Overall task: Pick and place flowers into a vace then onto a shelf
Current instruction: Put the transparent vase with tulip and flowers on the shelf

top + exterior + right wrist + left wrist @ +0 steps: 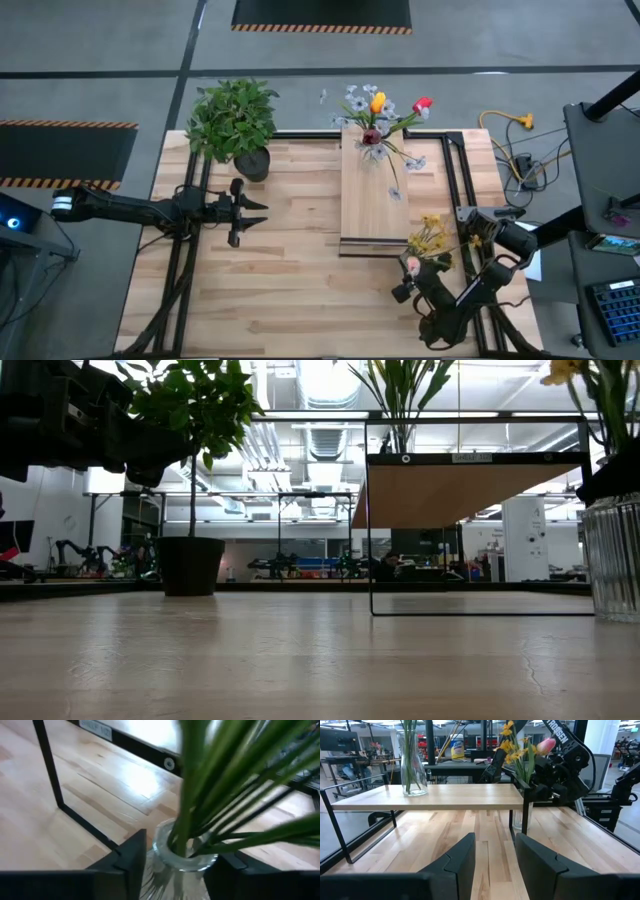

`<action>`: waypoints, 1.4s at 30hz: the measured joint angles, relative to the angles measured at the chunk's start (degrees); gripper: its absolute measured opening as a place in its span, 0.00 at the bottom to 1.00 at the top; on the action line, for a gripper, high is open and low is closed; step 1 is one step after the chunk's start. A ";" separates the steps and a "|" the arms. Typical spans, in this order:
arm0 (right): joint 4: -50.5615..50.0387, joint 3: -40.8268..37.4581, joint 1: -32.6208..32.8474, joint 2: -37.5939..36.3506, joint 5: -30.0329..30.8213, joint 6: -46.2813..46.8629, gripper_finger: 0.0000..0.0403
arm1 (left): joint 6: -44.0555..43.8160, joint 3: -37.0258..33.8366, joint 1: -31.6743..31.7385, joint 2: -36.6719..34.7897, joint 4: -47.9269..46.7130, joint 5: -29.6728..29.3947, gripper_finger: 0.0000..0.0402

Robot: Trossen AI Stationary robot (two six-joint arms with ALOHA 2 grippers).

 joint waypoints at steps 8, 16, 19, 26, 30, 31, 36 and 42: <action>0.23 3.19 0.11 -0.13 0.18 -3.15 0.27 | 0.00 0.00 -0.02 0.00 0.00 0.00 0.31; 0.14 3.44 0.15 -0.13 -0.24 -2.58 0.27 | -0.01 0.00 -0.01 0.00 -0.04 0.00 0.31; 0.65 4.36 0.36 -0.44 -0.14 -2.63 0.27 | -0.01 0.00 0.00 0.00 -0.05 0.00 0.31; 0.49 9.86 1.98 -1.11 4.23 -6.13 0.27 | -0.01 0.00 -0.02 0.00 -0.07 0.00 0.31; -0.15 12.76 2.16 -1.18 7.42 -8.80 0.27 | -0.01 0.00 -0.02 0.00 -0.07 0.00 0.31; -0.72 13.42 2.14 -1.18 7.90 -9.20 0.27 | -0.01 0.00 -0.01 0.00 -0.07 0.00 0.31; -0.96 16.78 1.57 -3.10 12.40 -13.78 0.27 | -0.03 0.00 0.00 0.00 -0.26 0.00 0.31; -0.70 19.61 1.62 -7.72 17.57 -19.48 0.27 | -0.03 0.00 -0.01 0.00 -0.42 0.01 0.31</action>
